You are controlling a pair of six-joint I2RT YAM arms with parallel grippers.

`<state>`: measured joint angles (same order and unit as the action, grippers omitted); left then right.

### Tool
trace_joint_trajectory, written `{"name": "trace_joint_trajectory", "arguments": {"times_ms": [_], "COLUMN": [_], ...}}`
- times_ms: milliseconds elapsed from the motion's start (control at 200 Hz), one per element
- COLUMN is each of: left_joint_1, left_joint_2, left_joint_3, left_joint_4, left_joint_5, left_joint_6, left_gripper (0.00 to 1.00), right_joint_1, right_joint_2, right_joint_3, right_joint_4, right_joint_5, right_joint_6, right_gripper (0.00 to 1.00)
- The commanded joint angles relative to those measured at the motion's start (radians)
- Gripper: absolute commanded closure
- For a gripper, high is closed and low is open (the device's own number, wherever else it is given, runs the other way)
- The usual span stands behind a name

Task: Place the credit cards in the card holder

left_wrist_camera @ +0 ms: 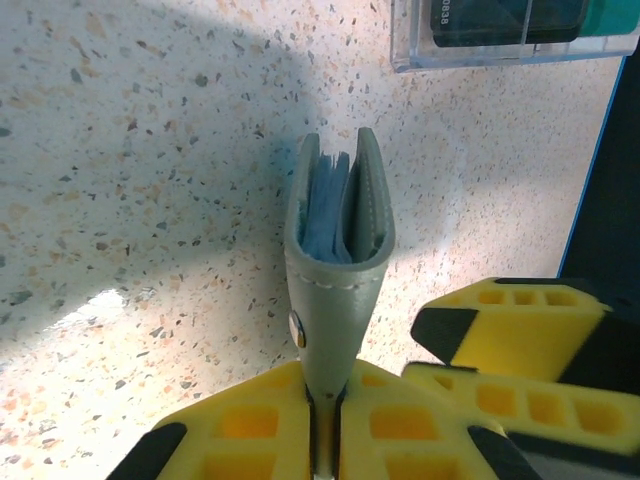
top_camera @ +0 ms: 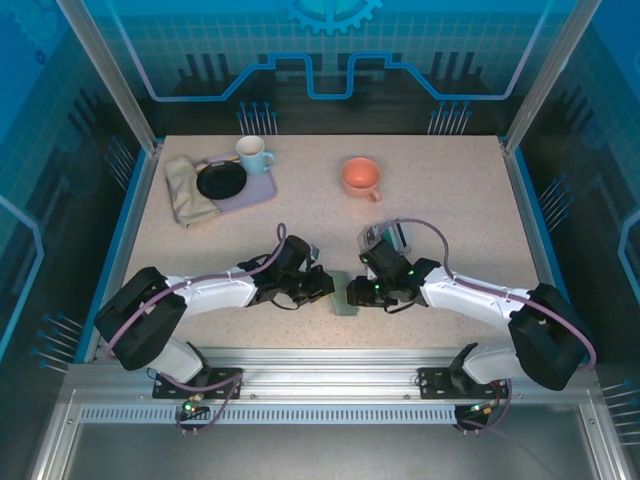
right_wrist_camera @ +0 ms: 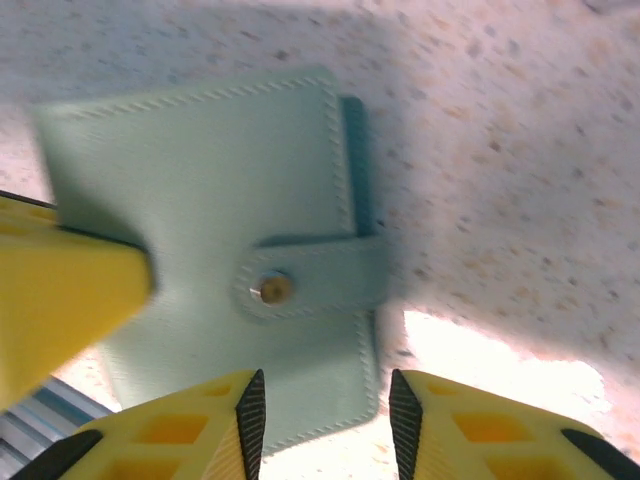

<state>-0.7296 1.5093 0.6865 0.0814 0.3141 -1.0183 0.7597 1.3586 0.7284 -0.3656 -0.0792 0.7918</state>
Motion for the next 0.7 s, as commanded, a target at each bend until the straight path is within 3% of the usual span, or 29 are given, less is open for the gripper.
{"name": "trace_joint_trajectory", "arguments": {"times_ms": [0,255,480,695], "left_joint_1": [-0.002,-0.003,-0.003,-0.004], "left_joint_2": [-0.019,-0.020,-0.009,-0.038], "left_joint_3": [0.005,0.013,0.015,0.007], "left_joint_4": [-0.003,0.005,0.023,-0.035], "left_joint_5": [-0.003,0.015,0.046,0.027], "left_joint_6": [0.022,0.024,0.023,0.041], "left_gripper": [0.90,0.90,0.90,0.91], "right_joint_1": [0.023,0.036,0.038,0.036], "right_joint_2": [0.048,0.147,0.244,0.260], "right_joint_3": [0.056,0.085,0.095,0.132], "right_joint_4": [0.000,0.037,0.044,-0.128], "right_joint_5": [0.009,-0.004,0.039,0.293], "right_joint_6": [-0.047,-0.069,-0.123,-0.090], "right_gripper": [0.58,0.53,0.54,0.66]}}
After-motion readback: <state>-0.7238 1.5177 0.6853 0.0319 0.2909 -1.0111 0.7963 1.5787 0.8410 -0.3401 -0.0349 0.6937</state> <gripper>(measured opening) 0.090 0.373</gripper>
